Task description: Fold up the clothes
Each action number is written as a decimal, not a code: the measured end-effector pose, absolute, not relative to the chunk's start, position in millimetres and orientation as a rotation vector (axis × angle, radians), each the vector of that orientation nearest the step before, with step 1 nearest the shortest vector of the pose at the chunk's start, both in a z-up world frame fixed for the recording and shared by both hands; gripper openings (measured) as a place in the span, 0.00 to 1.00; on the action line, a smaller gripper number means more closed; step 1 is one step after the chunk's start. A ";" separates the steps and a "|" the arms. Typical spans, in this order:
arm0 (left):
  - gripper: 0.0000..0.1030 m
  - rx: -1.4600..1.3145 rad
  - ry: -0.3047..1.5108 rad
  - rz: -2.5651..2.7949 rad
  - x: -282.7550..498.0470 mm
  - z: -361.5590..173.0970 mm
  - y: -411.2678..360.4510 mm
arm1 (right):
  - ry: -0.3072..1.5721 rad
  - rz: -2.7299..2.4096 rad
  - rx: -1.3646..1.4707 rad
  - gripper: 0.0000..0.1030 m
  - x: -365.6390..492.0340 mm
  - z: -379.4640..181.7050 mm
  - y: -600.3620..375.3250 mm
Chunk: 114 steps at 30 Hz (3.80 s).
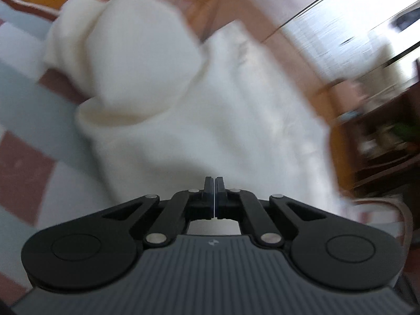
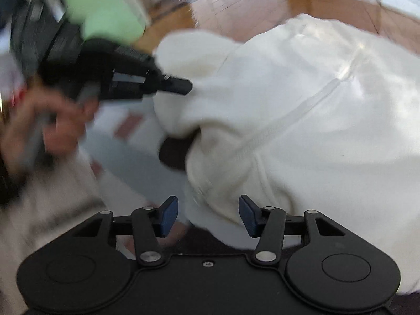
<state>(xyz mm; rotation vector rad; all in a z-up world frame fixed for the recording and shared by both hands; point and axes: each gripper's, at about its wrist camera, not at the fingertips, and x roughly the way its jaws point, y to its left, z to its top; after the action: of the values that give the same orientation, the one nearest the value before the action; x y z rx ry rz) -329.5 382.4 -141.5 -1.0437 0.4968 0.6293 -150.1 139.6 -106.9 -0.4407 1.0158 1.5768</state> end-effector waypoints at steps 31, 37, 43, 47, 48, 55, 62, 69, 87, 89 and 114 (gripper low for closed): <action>0.33 -0.910 0.750 0.546 -300.8 -136.4 377.1 | 0.582 1.464 -0.721 0.47 -129.8 -75.1 161.1; 0.39 -1.026 0.819 0.331 -293.3 -148.3 352.7 | 0.333 1.567 -1.061 0.64 -209.7 -124.5 141.2; 0.55 -1.083 0.867 0.445 -283.1 -170.4 363.7 | 0.182 1.524 -1.222 0.69 -233.4 -146.1 132.6; 0.47 -1.193 0.788 0.428 -281.5 -178.9 375.8 | 0.178 1.509 -1.197 0.76 -235.5 -147.8 137.2; 0.40 -1.184 0.773 0.414 -277.7 -177.8 378.2 | 0.176 1.505 -1.189 0.76 -235.7 -148.0 137.9; 0.23 -0.920 0.629 0.373 -229.3 -126.4 388.7 | 0.085 1.389 -1.180 0.80 -233.9 -154.7 152.7; 0.23 -0.905 0.525 0.328 -213.7 -129.7 413.1 | 0.120 1.269 -1.046 0.68 -197.8 -139.8 174.0; 0.24 -0.685 0.526 0.429 -216.3 -119.9 404.1 | 0.353 1.092 -0.788 0.06 -111.3 -104.8 191.7; 0.38 -0.617 0.633 0.265 -220.4 -110.1 374.8 | 0.907 0.962 -0.174 0.09 13.9 -104.4 157.9; 0.40 -0.625 0.663 0.196 -214.3 -115.9 362.7 | 1.009 0.936 0.002 0.08 25.3 -107.7 145.5; 0.07 -0.516 0.585 0.432 -209.4 -123.7 386.0 | 0.944 0.995 -0.014 0.20 -11.7 -76.9 118.9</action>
<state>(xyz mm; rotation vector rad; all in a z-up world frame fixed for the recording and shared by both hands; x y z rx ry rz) -209.4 386.0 -123.7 -0.5159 0.5848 0.4325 -11.7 118.9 -76.9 -0.0139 0.9442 0.9952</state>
